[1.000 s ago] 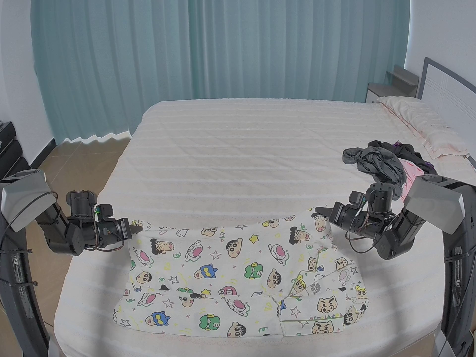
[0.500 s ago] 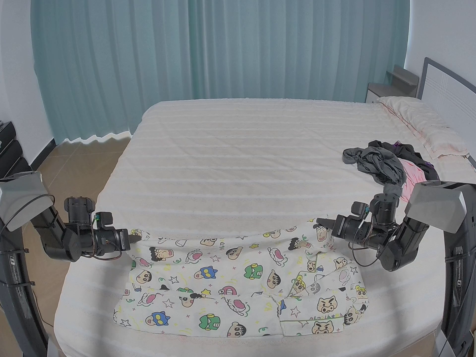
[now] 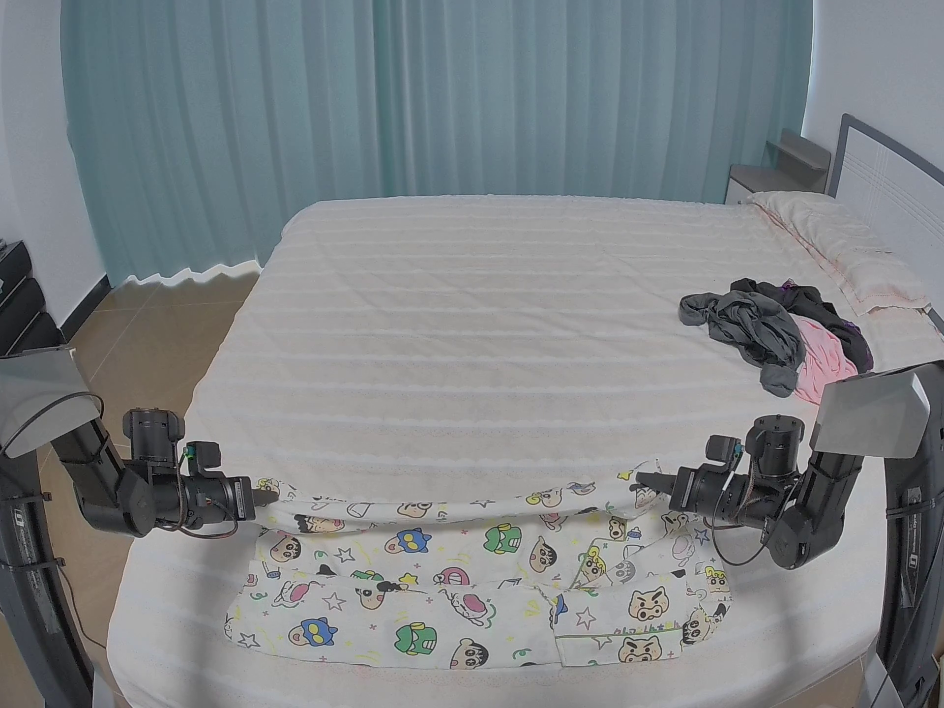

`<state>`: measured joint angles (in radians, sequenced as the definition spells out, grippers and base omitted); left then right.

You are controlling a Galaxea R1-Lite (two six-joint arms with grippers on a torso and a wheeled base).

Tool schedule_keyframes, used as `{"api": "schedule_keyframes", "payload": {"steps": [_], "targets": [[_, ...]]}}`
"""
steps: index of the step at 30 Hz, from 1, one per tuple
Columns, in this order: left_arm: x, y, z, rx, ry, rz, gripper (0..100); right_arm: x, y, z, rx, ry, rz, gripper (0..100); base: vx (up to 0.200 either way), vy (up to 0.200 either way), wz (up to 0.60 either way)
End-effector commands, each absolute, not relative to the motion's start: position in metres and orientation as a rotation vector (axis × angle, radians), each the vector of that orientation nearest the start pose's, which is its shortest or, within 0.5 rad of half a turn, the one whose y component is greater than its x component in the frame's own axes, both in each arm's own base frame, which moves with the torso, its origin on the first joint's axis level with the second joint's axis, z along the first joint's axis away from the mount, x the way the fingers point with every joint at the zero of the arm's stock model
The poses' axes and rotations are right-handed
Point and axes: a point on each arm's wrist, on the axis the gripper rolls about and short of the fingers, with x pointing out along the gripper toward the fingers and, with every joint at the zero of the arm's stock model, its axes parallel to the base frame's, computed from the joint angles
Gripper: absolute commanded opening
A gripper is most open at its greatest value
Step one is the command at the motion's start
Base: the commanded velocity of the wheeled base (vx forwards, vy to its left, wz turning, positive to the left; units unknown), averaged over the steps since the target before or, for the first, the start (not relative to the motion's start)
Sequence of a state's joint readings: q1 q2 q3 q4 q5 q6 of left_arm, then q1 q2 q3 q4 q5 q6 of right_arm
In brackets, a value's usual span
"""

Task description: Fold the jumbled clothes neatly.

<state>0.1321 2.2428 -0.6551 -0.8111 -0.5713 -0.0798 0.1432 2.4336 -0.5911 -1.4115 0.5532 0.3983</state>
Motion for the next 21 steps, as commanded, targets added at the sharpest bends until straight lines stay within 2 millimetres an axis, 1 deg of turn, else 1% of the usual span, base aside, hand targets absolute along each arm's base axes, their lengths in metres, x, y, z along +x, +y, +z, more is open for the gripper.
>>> {"api": "schedule_keyframes", "payload": {"steps": [1, 3, 7, 13, 16, 18, 19, 21], "targets": [[0.320, 0.030, -0.016, -0.349, 0.772, -0.383, 0, 0.325, 0.061, -0.045, 0.452, 0.616, 0.595, 0, 0.000, 0.000, 0.00], [0.315, 0.030, -0.018, -0.347, 0.768, -0.384, 0, 0.319, 0.060, -0.050, 0.435, 0.640, 0.596, 0, 0.000, 0.000, 0.00], [0.311, 0.029, -0.020, -0.348, 0.766, -0.383, 0, 0.311, 0.060, -0.051, 0.430, 0.661, 0.596, 0, 0.000, 0.000, 0.00], [0.305, 0.026, -0.032, -0.353, 0.812, -0.383, 0, 0.301, 0.060, -0.053, 0.424, 0.695, 0.593, 0, 0.000, 0.000, 0.00], [0.302, 0.026, -0.039, -0.340, 0.834, -0.389, 0, 0.292, 0.058, -0.060, 0.392, 0.727, 0.589, 0, 0.000, 0.000, 0.00], [0.302, 0.026, -0.039, -0.340, 0.834, -0.389, 0, 0.292, 0.058, -0.060, 0.392, 0.727, 0.589, 0, 0.000, 0.000, 0.00], [0.300, 0.026, -0.045, -0.333, 0.850, -0.391, 0, 0.285, 0.057, -0.064, 0.379, 0.753, 0.589, 0, 0.000, 0.000, 0.00], [0.300, 0.027, -0.047, -0.326, 0.855, -0.394, 0, 0.280, 0.057, -0.066, 0.368, 0.768, 0.592, 0, 0.000, 0.000, 0.00]]}}
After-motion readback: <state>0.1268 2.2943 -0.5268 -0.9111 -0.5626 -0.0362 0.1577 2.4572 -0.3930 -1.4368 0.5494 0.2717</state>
